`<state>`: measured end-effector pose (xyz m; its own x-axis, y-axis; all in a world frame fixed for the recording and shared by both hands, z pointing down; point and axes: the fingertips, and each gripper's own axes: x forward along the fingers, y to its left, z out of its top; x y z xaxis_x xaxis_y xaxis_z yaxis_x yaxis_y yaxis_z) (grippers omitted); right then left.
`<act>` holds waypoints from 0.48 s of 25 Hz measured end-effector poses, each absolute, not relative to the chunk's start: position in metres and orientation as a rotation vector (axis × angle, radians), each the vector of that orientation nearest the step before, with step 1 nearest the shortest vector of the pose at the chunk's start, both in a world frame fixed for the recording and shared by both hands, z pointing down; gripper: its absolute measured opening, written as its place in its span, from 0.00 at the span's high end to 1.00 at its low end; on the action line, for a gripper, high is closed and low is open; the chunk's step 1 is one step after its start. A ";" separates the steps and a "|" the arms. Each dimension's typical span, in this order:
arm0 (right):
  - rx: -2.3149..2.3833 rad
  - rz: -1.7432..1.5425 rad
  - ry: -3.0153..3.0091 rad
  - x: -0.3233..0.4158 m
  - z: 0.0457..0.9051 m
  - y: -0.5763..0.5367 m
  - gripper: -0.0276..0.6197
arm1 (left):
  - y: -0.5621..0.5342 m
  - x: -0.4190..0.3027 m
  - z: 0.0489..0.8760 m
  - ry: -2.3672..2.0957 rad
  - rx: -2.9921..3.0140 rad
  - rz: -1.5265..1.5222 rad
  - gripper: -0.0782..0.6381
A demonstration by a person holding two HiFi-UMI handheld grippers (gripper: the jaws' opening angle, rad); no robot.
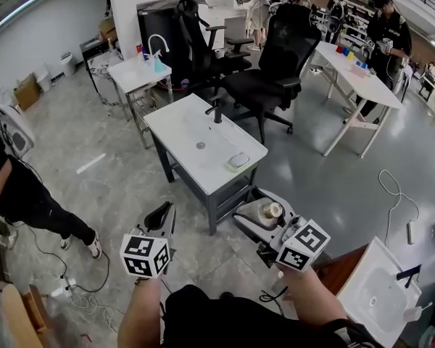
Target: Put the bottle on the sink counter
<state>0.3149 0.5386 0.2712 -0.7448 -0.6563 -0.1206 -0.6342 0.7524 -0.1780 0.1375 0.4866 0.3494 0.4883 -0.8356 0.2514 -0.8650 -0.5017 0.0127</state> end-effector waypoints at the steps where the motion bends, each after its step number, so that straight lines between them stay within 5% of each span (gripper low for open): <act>1: -1.028 -0.191 2.781 0.316 0.272 0.536 0.41 | 0.485 0.139 0.350 -1.491 2.584 0.321 0.84; 12: -1.036 -0.194 2.796 0.310 0.283 0.484 0.41 | 0.435 0.133 0.367 -1.485 2.557 0.326 0.84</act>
<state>0.3105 0.4842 0.2827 -0.7491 -0.6550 -0.0989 -0.6351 0.7526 -0.1737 0.1327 0.4351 0.3671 0.4814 -0.8339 0.2699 -0.8703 -0.4914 0.0338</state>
